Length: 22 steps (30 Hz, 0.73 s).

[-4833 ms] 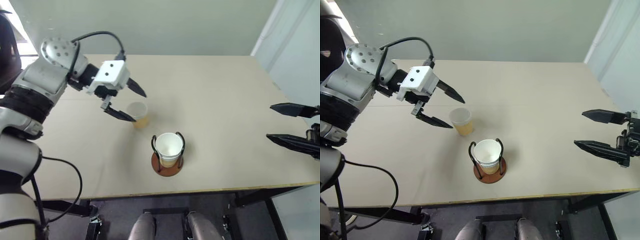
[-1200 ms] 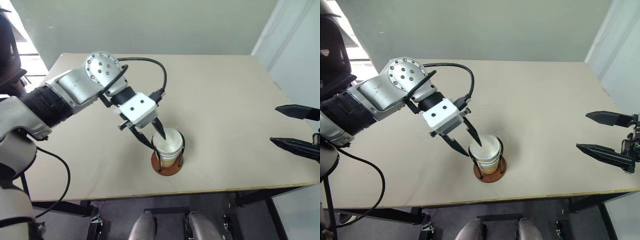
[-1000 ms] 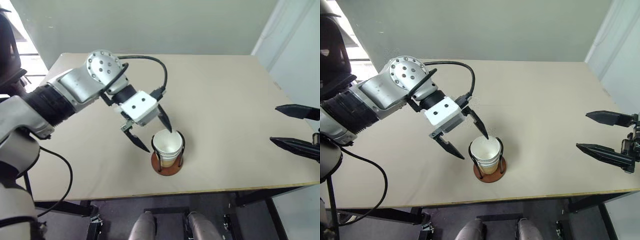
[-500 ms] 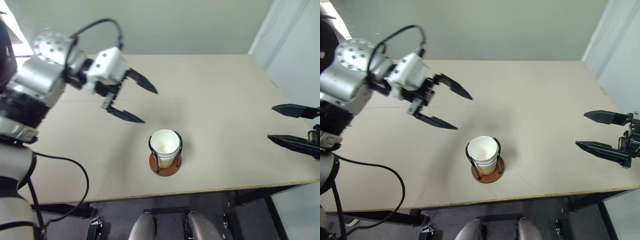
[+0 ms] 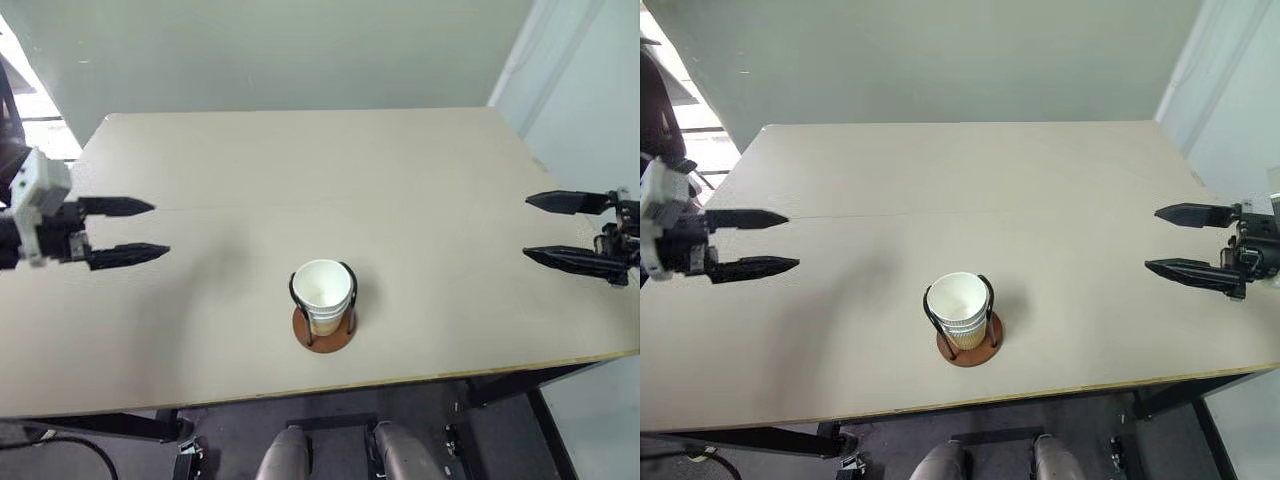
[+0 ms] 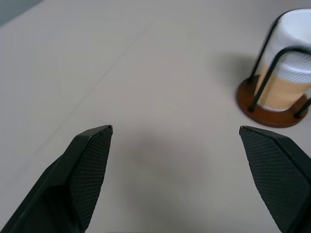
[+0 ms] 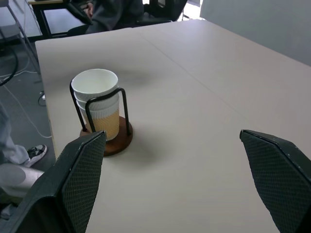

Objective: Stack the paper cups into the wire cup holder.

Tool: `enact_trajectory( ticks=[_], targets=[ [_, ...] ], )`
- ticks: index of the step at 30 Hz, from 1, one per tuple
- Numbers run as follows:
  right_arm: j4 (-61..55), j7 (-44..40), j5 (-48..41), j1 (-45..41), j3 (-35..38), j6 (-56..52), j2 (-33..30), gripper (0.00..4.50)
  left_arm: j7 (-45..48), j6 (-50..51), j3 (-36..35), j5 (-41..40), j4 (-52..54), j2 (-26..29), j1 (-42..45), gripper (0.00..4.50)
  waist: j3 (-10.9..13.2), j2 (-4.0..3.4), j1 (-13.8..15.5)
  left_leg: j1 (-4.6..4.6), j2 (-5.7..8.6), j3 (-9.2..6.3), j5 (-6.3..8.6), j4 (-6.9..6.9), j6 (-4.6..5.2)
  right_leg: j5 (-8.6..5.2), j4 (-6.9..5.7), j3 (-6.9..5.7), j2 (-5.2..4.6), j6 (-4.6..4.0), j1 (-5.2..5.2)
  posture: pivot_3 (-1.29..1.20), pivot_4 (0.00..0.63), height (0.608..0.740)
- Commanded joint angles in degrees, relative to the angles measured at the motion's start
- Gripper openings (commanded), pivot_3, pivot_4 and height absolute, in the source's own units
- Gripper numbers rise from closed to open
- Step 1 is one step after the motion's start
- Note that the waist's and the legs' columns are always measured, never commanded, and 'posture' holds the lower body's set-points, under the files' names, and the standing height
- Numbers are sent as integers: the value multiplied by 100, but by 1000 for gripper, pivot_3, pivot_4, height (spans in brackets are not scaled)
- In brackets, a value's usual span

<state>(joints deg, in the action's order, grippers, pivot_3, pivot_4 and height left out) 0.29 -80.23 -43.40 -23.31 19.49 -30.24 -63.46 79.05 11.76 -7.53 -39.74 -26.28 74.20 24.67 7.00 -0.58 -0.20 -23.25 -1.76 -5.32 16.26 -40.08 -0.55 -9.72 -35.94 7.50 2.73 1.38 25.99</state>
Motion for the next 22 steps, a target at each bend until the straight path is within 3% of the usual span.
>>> enact_trajectory(
  ticks=[1, 7, 22],
  targets=[
    [285, -221, 184, -351, -187, 191, 0, 4500, -433, 260, -1031, -68, 423, -122, -520, 4483, 0, 0, -1, 4, 0, 0, 0, 2, 0, -1, -6, 2, 0, -3, -1, 0, 150, 740],
    [759, -404, 463, -846, -530, 314, 140, 4500, -929, 629, -2079, -9, 1123, -590, -1521, 4483, 0, 0, -43, 26, 1, 12, 0, 8, -2, 13, -22, 14, 4, -32, -4, 0, 150, 740],
    [1634, -377, 1102, -1737, -875, 832, 717, 4500, -1578, 929, -2885, 163, 1936, -1312, -1971, 4483, 0, -1, -64, 34, 0, 13, -6, 9, -5, 21, -36, 21, 9, -47, 2, 0, 150, 740]
  ],
)
